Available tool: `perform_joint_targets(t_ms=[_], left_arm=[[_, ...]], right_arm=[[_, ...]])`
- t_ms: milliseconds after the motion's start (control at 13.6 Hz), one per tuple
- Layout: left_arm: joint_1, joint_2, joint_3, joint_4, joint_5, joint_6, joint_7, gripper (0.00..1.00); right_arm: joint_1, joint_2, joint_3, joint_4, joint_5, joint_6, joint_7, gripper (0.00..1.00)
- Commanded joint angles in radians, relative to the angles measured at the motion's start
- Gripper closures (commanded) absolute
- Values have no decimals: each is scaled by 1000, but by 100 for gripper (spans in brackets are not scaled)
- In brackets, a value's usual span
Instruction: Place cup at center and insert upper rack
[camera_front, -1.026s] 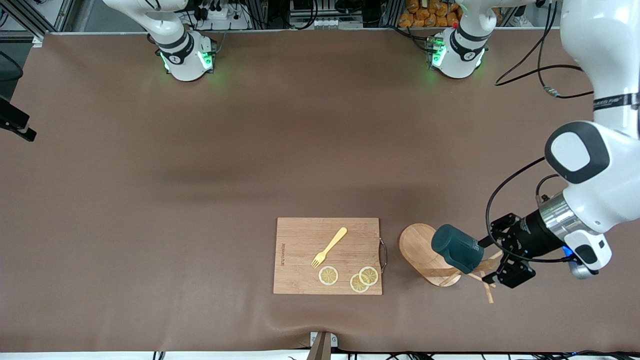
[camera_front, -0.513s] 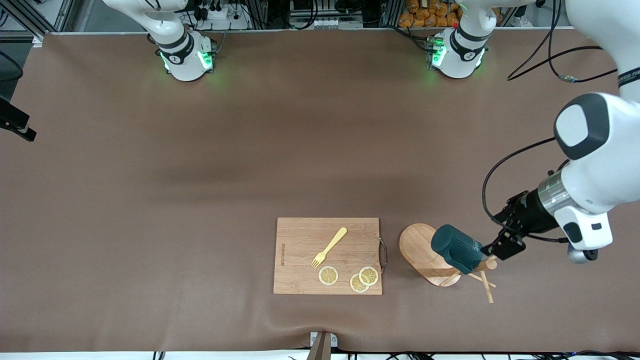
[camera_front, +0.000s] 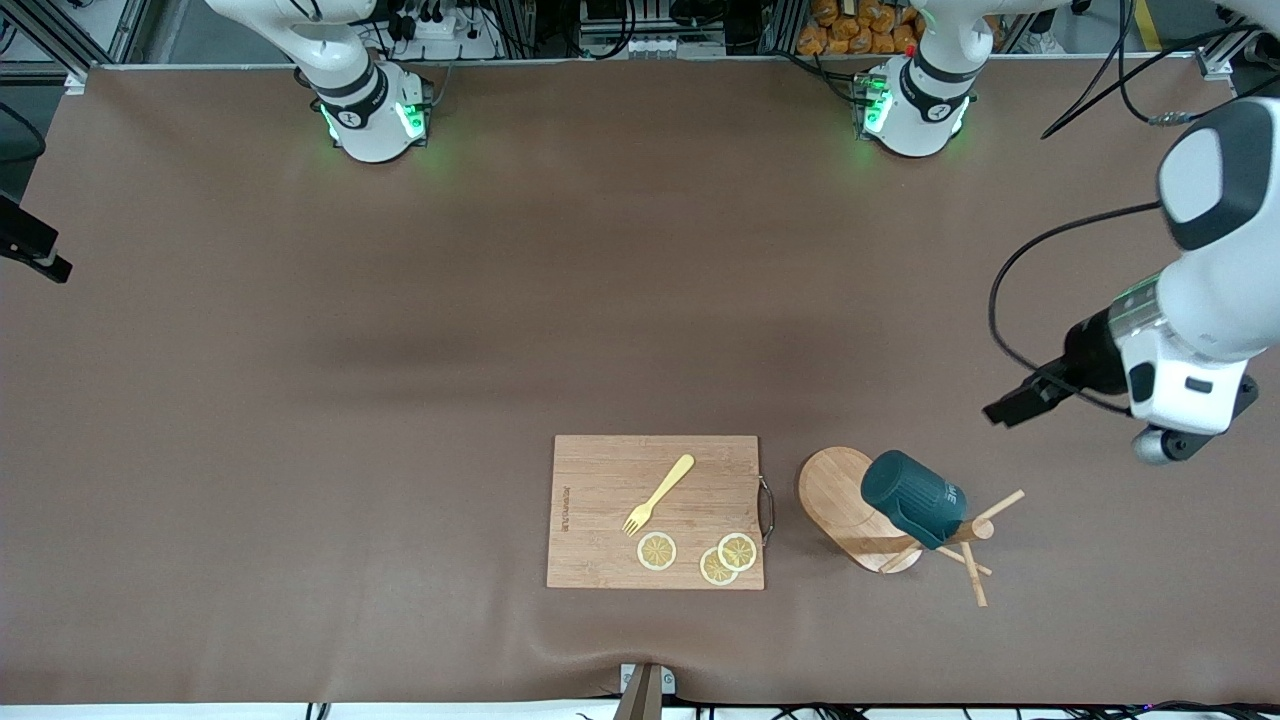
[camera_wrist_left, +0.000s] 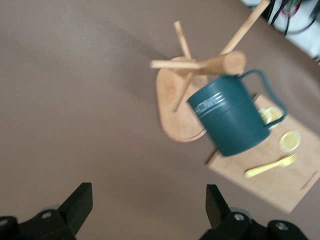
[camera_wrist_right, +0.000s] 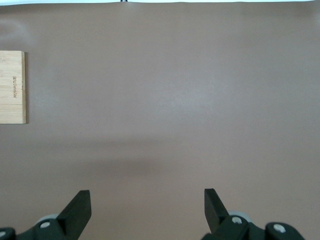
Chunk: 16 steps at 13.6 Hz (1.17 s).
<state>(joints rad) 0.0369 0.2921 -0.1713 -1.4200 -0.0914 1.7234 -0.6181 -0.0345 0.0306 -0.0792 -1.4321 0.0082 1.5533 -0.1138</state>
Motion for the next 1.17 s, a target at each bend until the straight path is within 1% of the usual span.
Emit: perform_joint_targets(t_ms=[0,73,147,293,513,586,806,880,1026,1099], left_arm=[[29,-102,-1,-98,18,-27,133,0],[29,-129,9,-123,18,-34,164,0],[21,-148,36,-134,18,-59,199,0],[14,-185,56,-139,18,-105,308,0],[-63,-221,149,-137,19,-177,405,0],[-74,-237,164,-137,19,-195,446,0],[-74,-269,165,-123,44,-242,595,0],[-78,-272,165,-117,67,-242,616,0],[-126,-300,165,-114,133,-255,643,0],[-129,-307,162,-111,134,-277,647,0]], right_arm=[[5,5,-5,18,-13,-15,-6,0],[5,5,-5,19,-13,-15,-6,0],[5,5,-5,19,-13,-15,-6,0],[5,5,-5,19,-13,-15,-6,0],[5,5,-5,19,-13,-15,-6,0],[5,5,-5,19,-11,-15,-6,0],[5,5,-5,19,-11,-15,-6,0],[5,5,-5,19,-11,-15,-6,0],[5,5,-5,19,-13,-15,-6,0],[5,5,-5,19,-13,-15,-6,0]])
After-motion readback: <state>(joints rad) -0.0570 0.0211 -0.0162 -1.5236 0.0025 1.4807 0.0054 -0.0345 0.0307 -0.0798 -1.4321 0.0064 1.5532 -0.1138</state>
